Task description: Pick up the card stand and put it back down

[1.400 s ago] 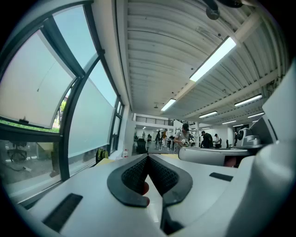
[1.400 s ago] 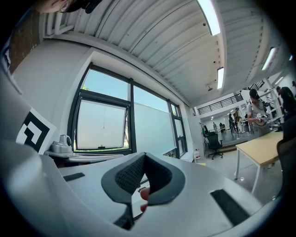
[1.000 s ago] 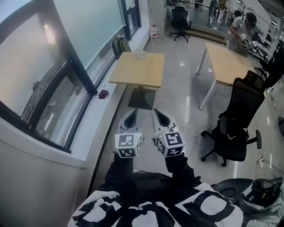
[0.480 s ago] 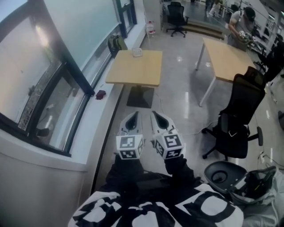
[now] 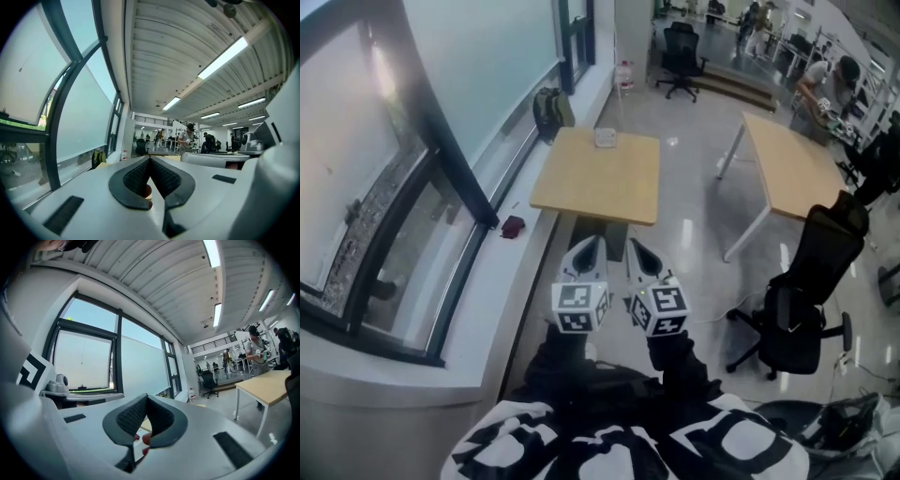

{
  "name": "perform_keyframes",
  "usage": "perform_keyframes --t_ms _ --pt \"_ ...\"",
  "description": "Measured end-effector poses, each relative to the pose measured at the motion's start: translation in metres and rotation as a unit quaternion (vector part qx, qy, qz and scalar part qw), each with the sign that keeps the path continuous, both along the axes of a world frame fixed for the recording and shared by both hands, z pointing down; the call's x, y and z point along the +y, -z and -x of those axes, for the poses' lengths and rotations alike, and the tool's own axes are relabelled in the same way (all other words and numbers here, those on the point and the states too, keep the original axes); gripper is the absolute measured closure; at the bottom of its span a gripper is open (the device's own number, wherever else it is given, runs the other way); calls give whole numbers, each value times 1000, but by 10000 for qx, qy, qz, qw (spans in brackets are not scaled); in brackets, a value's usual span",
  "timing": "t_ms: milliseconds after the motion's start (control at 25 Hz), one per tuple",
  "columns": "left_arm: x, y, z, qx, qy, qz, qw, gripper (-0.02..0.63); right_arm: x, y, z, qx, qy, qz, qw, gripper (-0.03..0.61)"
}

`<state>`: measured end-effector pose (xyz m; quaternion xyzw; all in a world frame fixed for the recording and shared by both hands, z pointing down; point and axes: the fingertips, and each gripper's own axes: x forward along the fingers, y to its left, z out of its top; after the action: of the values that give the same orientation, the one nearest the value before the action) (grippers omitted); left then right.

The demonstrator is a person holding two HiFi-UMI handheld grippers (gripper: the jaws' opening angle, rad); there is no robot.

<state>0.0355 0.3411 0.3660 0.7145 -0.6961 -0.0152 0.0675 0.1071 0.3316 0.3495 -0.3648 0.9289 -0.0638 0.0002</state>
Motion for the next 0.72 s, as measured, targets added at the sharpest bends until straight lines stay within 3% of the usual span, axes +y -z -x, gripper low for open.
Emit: perform_keyframes --t_ms 160,320,520,720 --pt "-47 -6 54 101 19 28 9999 612 -49 -4 51 156 -68 0 9999 558" --pt "-75 -13 90 501 96 122 9986 612 -78 -12 85 341 -70 119 9993 558" --pt "-110 -26 122 297 243 251 9989 612 -113 -24 107 417 -130 272 9987 558" --pt "-152 -44 142 335 351 438 9979 612 -167 -42 119 267 -135 505 9983 558"
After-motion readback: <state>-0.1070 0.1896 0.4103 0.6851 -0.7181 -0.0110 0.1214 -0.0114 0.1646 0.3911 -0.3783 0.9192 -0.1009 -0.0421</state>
